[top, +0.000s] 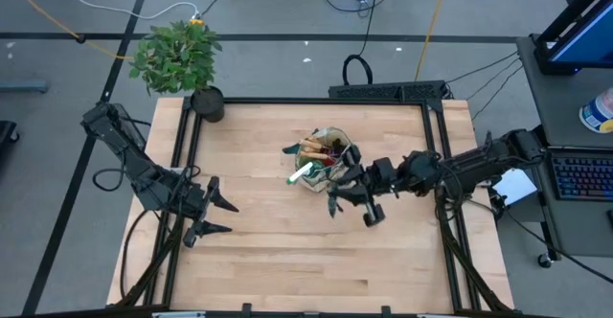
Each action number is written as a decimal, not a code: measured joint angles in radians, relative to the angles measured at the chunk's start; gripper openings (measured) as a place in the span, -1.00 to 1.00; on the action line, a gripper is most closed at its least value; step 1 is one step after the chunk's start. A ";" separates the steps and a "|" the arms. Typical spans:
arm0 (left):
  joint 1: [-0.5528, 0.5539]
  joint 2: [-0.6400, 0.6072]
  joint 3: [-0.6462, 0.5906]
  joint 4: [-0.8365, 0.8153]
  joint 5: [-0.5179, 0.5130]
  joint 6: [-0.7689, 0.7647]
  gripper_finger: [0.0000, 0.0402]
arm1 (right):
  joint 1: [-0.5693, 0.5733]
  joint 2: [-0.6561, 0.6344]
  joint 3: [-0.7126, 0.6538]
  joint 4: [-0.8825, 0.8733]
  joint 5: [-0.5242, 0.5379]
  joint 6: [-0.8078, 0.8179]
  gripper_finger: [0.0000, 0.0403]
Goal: Pick & Place Garden tools in Gardening bag
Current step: Put the red shear scissors into the light brown gardening bag
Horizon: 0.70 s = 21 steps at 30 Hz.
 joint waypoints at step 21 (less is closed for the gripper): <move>0.009 0.000 0.000 -0.008 -0.001 -0.048 0.28 | -0.341 0.015 0.000 -0.289 0.231 -0.294 -0.77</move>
